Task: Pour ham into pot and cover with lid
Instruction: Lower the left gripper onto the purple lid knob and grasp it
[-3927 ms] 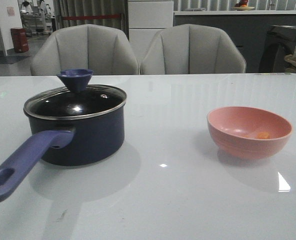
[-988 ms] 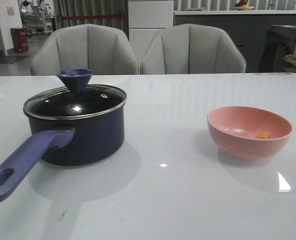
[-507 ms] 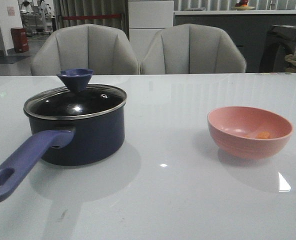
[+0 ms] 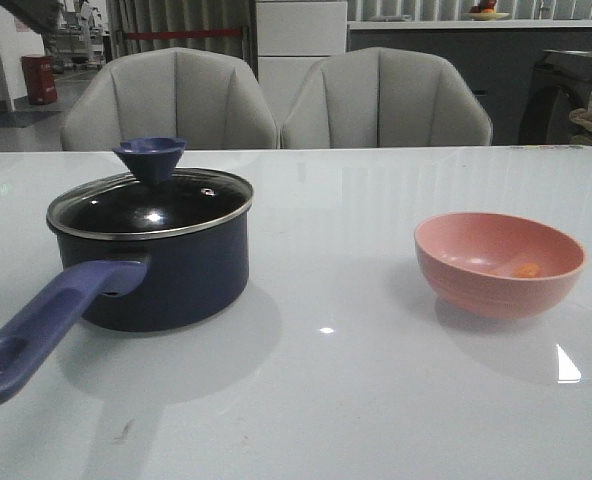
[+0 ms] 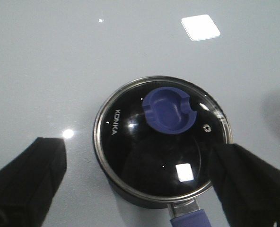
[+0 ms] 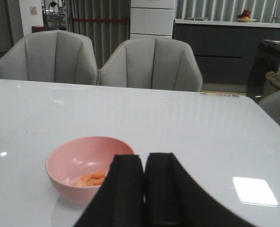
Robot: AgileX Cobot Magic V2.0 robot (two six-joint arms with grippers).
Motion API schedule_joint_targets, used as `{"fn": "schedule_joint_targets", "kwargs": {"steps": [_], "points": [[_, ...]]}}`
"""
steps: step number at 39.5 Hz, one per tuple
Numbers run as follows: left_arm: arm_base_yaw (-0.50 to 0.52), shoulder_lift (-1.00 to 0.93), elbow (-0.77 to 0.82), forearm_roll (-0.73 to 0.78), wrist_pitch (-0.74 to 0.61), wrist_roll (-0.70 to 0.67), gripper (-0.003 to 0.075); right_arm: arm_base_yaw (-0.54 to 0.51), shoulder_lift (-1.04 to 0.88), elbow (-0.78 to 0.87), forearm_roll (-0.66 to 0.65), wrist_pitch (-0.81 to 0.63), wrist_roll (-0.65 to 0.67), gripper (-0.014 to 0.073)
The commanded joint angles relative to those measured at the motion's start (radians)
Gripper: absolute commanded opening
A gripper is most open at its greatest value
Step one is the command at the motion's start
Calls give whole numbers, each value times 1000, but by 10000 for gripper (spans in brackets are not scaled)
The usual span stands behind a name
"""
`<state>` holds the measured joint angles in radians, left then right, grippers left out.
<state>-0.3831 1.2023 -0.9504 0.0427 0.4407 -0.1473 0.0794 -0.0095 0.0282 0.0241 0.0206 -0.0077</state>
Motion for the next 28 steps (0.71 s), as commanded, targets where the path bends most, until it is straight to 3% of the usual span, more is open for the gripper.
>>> {"fn": "schedule_joint_targets", "kwargs": {"steps": [1, 15, 28], "points": [[-37, 60, -109, -11, -25, 1, 654, -5, -19, 8, -12, -82, -1, 145], [-67, 321, -387, -11, 139, 1, 654, -5, -19, 8, -12, -82, -1, 145], [-67, 483, -525, -11, 284, 1, 651, -5, -19, 8, -12, -82, -1, 145]]}}
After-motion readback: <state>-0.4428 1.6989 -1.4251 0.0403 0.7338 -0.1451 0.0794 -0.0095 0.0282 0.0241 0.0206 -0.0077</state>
